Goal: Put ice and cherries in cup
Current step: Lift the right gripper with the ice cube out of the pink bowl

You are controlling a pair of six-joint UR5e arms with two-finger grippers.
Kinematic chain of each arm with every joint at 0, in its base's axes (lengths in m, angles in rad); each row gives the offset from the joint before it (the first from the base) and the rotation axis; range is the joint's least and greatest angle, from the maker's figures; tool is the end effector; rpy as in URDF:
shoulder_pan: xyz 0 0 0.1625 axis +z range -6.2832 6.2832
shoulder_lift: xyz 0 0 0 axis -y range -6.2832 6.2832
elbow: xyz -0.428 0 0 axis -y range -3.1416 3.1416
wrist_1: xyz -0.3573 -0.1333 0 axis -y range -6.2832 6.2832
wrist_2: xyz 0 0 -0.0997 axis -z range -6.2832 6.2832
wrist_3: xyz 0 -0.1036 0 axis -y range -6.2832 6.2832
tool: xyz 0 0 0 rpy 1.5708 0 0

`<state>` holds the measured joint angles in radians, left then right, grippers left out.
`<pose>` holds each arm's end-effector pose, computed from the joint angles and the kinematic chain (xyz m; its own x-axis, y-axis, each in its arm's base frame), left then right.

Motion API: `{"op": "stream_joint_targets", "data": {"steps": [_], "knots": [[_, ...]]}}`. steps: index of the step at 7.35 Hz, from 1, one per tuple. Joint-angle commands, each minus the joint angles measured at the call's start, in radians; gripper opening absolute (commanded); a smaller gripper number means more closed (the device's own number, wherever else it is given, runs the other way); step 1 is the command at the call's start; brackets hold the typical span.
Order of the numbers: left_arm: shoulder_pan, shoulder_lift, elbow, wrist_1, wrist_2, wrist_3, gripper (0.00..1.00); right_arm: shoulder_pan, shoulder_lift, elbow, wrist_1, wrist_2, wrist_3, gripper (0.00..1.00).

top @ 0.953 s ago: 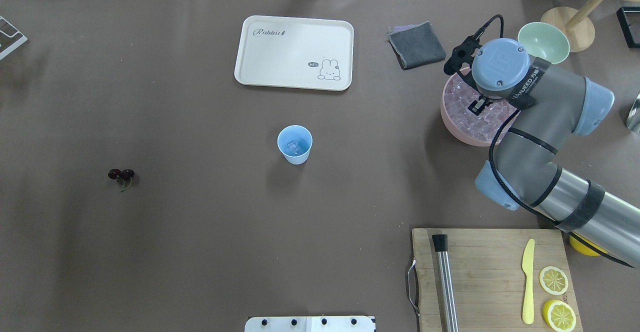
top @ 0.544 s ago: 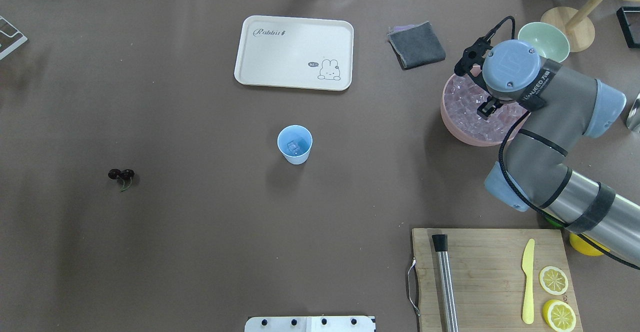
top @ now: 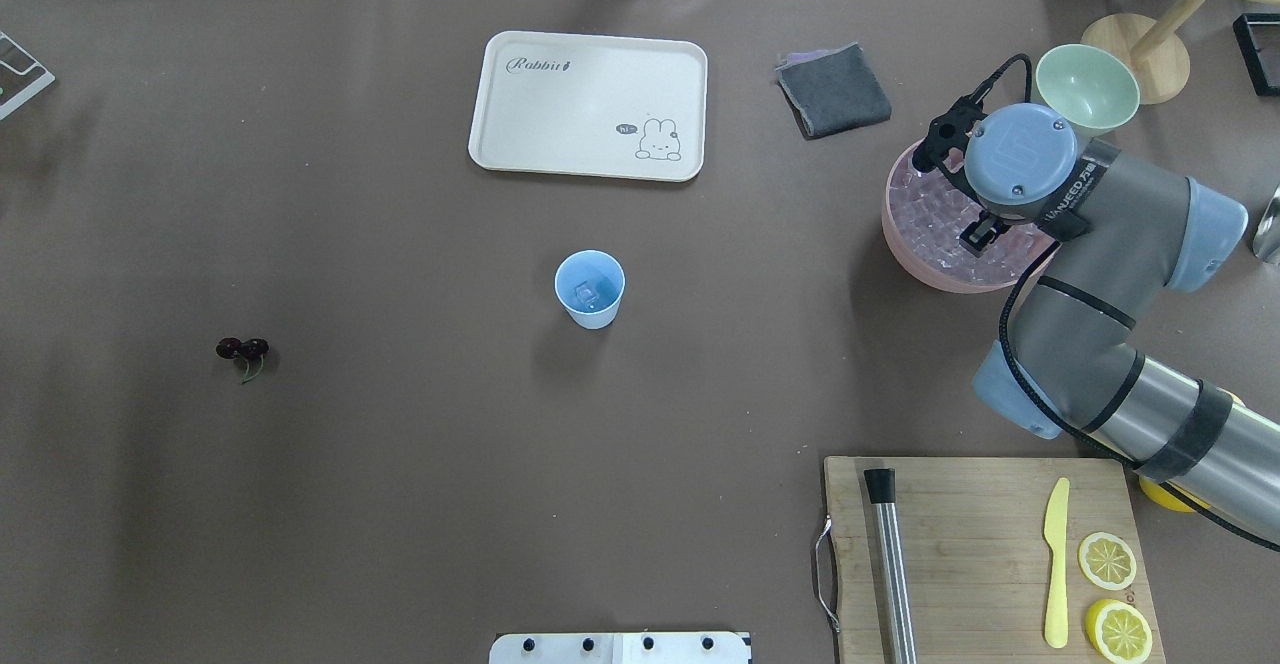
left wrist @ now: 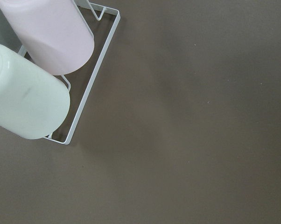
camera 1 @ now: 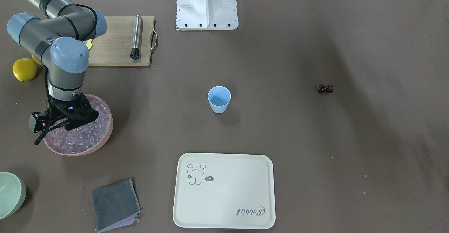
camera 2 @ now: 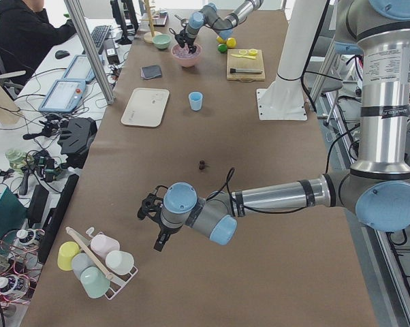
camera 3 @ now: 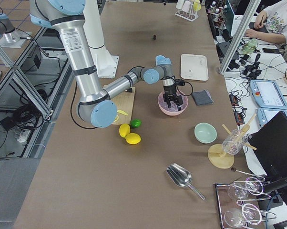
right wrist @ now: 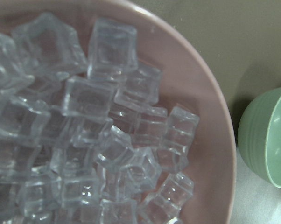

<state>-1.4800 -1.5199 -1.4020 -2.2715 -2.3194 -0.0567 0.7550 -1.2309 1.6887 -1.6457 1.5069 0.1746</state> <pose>-0.0217 -0.4543 0.6890 0.7045 0.3294 -0.6286 -0.0405 0.9030 0.4277 -0.3369 -0.5092 0.4667 0.8080 -0.5892 0.0066 0.5434 0.7494 0.3782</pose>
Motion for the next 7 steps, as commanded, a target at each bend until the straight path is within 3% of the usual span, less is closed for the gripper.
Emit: {"op": "stream_joint_targets", "data": {"steps": [1, 3, 4, 5, 6, 7], "knots": [[0.000, 0.000, 0.012, -0.002, 0.000, 0.000, 0.98, -0.025, 0.002, -0.004, 0.000, -0.013, 0.023, 0.62], [0.001, -0.002, 0.012, -0.002, 0.000, 0.000, 0.98, -0.028, 0.004, -0.006, 0.000, -0.014, 0.022, 0.36], [0.000, -0.002, 0.014, -0.002, 0.000, 0.000, 0.98, -0.029, 0.005, -0.006, 0.000, -0.014, 0.022, 0.32], [0.000, -0.002, 0.014, -0.002, 0.000, 0.000, 0.98, -0.029, 0.008, -0.003, 0.000, -0.014, 0.022, 0.15], [0.000, -0.002, 0.015, -0.002, 0.000, 0.000, 0.98, -0.029, 0.008, 0.000, 0.000, -0.013, 0.020, 0.06], [0.000, -0.002, 0.020, -0.002, 0.000, 0.000, 0.98, -0.028, 0.010, 0.005, -0.002, -0.014, 0.020, 0.05]]}}
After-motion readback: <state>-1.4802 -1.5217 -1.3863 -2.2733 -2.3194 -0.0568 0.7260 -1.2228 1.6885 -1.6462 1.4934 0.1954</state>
